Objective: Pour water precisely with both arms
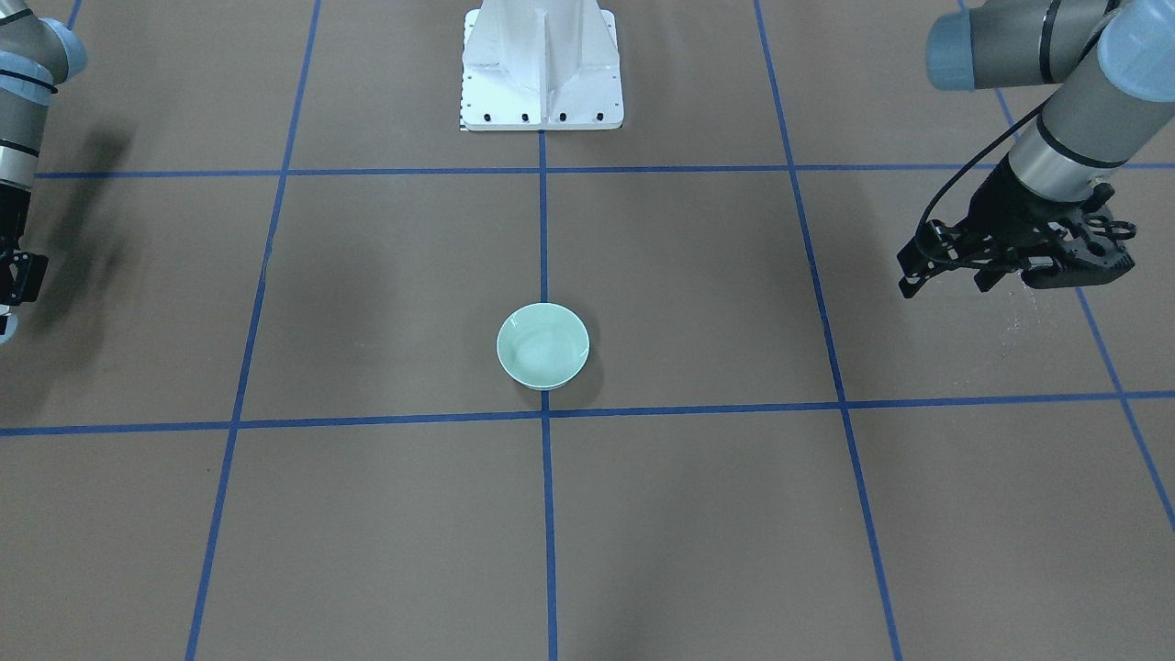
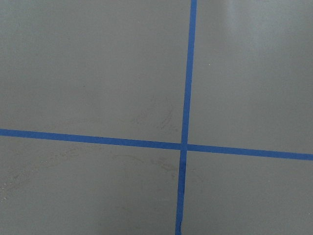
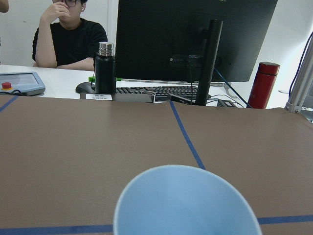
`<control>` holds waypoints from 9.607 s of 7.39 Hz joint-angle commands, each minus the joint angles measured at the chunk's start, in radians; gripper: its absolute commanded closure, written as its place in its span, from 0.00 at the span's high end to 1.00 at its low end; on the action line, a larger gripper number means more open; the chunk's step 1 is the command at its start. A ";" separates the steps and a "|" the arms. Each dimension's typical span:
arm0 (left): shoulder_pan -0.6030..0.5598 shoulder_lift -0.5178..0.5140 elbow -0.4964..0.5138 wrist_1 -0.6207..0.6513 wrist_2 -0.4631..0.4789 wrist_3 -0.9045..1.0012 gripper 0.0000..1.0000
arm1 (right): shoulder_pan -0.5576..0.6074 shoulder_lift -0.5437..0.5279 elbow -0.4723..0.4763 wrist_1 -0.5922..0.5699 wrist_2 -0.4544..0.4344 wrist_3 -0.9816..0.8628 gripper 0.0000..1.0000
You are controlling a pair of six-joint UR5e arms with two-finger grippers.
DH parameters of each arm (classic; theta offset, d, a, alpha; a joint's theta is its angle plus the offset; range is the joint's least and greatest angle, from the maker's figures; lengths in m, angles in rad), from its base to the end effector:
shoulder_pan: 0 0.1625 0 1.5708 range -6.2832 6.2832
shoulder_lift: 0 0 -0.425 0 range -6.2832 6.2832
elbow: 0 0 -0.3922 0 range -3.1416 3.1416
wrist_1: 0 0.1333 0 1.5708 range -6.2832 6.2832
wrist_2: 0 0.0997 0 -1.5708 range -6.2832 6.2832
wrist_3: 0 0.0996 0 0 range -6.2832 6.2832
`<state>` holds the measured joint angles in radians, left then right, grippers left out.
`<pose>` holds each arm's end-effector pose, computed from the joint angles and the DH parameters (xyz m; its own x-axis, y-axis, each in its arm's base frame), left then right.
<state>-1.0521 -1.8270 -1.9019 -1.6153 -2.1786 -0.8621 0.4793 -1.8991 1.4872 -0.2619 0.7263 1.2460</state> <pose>0.2127 -0.5268 0.3634 0.6589 -0.0766 -0.7483 0.1539 0.9875 0.0345 -0.2026 -0.3394 0.6852 0.7879 0.1706 0.5917 -0.6049 0.3949 0.6915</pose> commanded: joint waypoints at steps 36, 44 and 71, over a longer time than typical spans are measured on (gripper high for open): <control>0.422 -0.557 0.547 -0.342 0.186 -0.580 1.00 | 1.026 0.305 0.338 -1.030 1.526 -1.071 1.00; 0.461 -0.561 0.615 -0.341 0.207 -0.571 0.00 | 1.026 0.308 0.340 -1.031 1.526 -1.071 1.00; -0.068 0.242 0.417 -0.428 -0.168 0.316 0.28 | 1.038 0.278 0.271 -1.332 1.596 -1.386 1.00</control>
<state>-1.1199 -1.5823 -1.5004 -2.0422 -2.3471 -0.5465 1.5170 -1.6173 1.7583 -1.5935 2.3248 -0.1395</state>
